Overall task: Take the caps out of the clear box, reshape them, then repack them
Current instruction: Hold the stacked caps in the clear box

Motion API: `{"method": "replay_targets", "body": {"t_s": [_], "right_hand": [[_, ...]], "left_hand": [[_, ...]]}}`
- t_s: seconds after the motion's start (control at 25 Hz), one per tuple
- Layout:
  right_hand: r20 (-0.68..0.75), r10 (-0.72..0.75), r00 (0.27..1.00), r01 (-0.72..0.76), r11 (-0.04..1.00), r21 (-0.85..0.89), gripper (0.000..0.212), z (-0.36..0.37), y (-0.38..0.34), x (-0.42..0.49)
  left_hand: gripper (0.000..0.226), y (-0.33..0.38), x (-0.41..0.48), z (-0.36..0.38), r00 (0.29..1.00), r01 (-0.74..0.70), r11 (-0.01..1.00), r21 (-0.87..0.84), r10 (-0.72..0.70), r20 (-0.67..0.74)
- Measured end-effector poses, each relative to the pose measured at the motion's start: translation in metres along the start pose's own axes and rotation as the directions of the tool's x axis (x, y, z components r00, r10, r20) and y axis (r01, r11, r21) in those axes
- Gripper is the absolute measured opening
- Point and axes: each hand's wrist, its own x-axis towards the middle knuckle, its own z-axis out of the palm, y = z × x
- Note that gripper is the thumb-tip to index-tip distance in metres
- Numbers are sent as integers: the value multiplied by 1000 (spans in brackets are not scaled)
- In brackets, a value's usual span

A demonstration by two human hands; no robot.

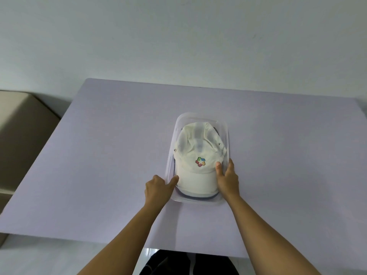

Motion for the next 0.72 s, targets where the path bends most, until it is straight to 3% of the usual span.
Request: {"method": "replay_targets", "body": {"t_s": [0.12, 0.24, 0.36, 0.52, 0.72], "right_hand": [[15, 4, 1000, -4, 1000, 13, 66, 0, 0, -1], [23, 14, 1000, -14, 1000, 21, 66, -1, 1, -1], [35, 19, 999, -20, 999, 31, 66, -3, 1, 0], [28, 10, 1000, -11, 998, 58, 65, -5, 0, -3], [56, 25, 998, -36, 979, 201, 53, -13, -7, -7]], "left_hand": [[46, 9, -1, -4, 999, -47, 996, 79, 45, 18], [53, 20, 5, -4, 989, -136, 990, 26, 137, -48], [57, 23, 9, -4, 991, -123, 991, -50, 120, -50], [51, 24, 5, -3, 988, -138, 990, 6, 138, -69], [49, 33, -4, 0, 973, -186, 982, -21, 181, -142]]}}
